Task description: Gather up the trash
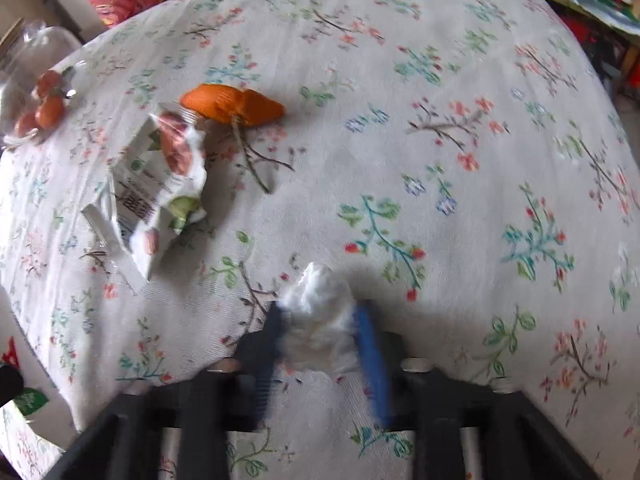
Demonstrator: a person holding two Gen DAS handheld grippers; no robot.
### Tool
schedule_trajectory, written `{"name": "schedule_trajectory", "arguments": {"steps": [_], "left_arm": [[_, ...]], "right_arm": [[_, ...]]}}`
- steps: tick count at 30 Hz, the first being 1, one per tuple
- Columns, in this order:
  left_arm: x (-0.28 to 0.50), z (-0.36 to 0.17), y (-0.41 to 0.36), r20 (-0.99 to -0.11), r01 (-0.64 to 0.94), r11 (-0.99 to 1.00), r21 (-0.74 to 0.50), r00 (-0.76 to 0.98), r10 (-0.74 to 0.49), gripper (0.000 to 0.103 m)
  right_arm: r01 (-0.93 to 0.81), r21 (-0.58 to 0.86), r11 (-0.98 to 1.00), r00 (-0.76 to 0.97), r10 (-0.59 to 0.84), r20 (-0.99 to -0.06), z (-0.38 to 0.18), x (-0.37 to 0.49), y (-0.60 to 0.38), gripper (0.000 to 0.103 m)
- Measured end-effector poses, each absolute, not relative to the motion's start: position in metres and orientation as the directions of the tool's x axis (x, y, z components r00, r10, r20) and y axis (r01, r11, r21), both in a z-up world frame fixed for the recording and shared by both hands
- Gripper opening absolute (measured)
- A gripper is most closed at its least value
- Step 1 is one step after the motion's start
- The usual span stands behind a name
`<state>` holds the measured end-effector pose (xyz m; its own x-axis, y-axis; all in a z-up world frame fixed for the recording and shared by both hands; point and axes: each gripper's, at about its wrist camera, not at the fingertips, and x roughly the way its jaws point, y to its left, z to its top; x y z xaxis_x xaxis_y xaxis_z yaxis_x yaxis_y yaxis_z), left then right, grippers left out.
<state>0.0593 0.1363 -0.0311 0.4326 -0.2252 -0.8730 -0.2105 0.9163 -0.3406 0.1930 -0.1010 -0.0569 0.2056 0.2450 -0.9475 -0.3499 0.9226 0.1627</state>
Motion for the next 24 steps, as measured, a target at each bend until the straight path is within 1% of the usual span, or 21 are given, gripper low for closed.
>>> {"name": "schedule_trajectory", "arguments": {"steps": [7, 13, 19, 24], "left_arm": [[0.064, -0.019, 0.118, -0.853, -0.166, 0.923, -0.346, 0.464, -0.237, 0.042], [0.072, -0.006, 0.092, -0.831, -0.11, 0.93, -0.351, 0.494, -0.255, 0.041], [0.086, -0.001, 0.053, -0.826, -0.058, 0.931, -0.361, 0.483, -0.291, 0.041], [0.101, 0.007, 0.008, -0.828, 0.017, 0.941, -0.337, 0.47, -0.305, 0.041]], "right_arm": [[-0.303, 0.218, 0.928, 0.216, 0.29, -0.932, -0.041, 0.191, -0.125, 0.025], [-0.25, 0.223, 0.942, 0.251, 0.286, -0.925, -0.025, 0.191, -0.165, 0.025], [-0.148, 0.233, 0.961, 0.292, 0.268, -0.918, -0.014, 0.191, -0.233, 0.025], [-0.018, 0.254, 0.967, 0.334, 0.245, -0.91, -0.003, 0.19, -0.313, 0.026]]}}
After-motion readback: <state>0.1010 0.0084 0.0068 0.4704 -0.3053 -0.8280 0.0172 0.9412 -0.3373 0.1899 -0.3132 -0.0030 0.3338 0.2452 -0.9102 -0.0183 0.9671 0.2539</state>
